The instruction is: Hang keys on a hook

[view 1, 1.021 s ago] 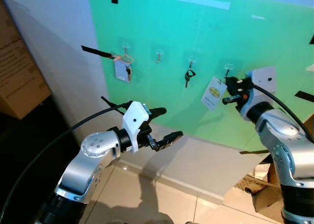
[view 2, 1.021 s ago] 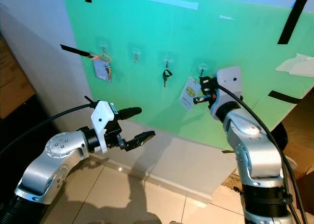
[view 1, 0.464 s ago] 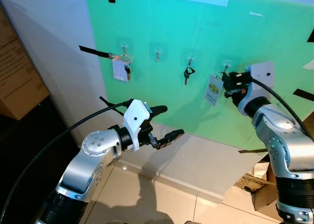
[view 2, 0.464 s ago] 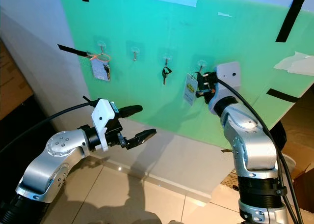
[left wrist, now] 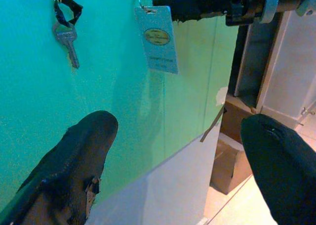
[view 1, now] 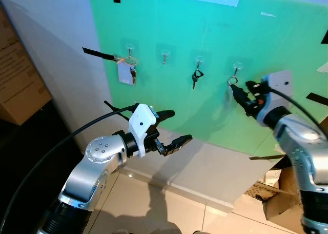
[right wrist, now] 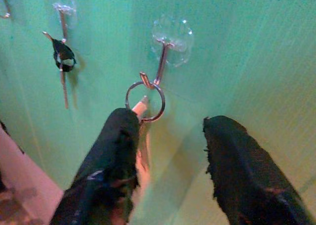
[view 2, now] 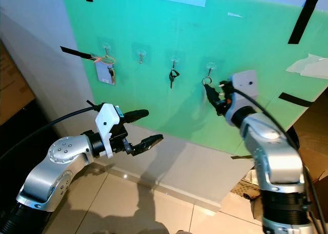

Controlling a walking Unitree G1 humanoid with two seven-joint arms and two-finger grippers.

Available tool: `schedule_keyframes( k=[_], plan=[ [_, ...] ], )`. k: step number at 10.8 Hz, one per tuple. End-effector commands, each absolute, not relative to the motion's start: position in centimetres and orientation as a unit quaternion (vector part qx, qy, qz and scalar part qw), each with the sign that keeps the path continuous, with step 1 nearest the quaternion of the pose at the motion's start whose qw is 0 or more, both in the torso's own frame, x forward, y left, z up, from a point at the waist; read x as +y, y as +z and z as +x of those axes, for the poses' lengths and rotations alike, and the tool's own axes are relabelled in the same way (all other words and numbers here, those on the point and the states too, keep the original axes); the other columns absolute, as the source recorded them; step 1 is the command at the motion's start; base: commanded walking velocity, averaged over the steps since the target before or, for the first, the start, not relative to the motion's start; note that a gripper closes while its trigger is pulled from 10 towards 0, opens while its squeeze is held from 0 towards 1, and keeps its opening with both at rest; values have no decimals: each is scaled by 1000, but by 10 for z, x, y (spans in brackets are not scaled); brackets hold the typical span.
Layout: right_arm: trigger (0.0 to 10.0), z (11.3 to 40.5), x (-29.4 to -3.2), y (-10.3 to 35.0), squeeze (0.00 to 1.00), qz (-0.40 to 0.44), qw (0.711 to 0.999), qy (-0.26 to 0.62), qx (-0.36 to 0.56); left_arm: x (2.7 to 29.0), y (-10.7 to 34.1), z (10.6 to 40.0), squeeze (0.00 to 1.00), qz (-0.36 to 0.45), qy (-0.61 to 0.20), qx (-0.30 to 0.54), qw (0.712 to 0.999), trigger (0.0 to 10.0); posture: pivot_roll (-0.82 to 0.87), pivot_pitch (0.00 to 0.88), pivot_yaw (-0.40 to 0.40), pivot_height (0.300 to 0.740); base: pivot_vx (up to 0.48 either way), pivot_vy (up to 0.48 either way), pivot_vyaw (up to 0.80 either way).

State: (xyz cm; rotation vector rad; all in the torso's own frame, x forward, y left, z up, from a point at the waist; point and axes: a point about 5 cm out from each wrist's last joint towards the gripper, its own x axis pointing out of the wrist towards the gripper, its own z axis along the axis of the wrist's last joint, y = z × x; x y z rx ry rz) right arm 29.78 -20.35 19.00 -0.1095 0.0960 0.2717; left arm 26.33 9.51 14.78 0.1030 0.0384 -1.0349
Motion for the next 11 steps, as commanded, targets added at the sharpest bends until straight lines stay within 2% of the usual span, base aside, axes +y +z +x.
schedule_keyframes(
  k=[1, 5, 7, 8, 9, 10, 11],
  plan=[
    [10000, 297, -205, 199, 0, -52, 988, 140, 31, 95, 152, 266, 0, 56, -495, 9, 867, 10000, -125, 0, -16, 740, 0, 0, 0],
    [10000, 289, -203, 212, 0, -35, 987, 153, -19, 97, 151, 267, 0, 54, -479, 9, 876, 10000, -120, 0, -26, 740, 0, 0, 0],
    [10000, 271, -209, 208, 0, -27, 987, 155, -16, 98, 151, 263, 0, 48, -484, 9, 874, 10000, -114, 0, -28, 740, 0, 0, 0],
    [10000, 255, -209, 202, 1000, -32, 990, 139, -17, 104, 151, 259, 0, 43, -473, 9, 880, 10000, -112, 0, -21, 740, 0, 0, 0],
    [10000, 246, -201, 197, 1000, -46, 988, 143, -31, 112, 150, 261, 0, 54, -431, 9, 901, 10000, -114, 0, -13, 740, 0, 0, 756],
    [10000, 243, -189, 186, 1000, -45, 991, 124, -32, 125, 142, 270, 0, 90, -339, 27, 936, 10000, -114, 0, -7, 740, 0, 0, 800],
    [10000, 242, -175, 172, 1000, -49, 992, 119, -20, 132, 142, 271, 0, 94, -290, 11, 952, 10000, -108, 0, -6, 740, 0, 0, 800]
  ],
)
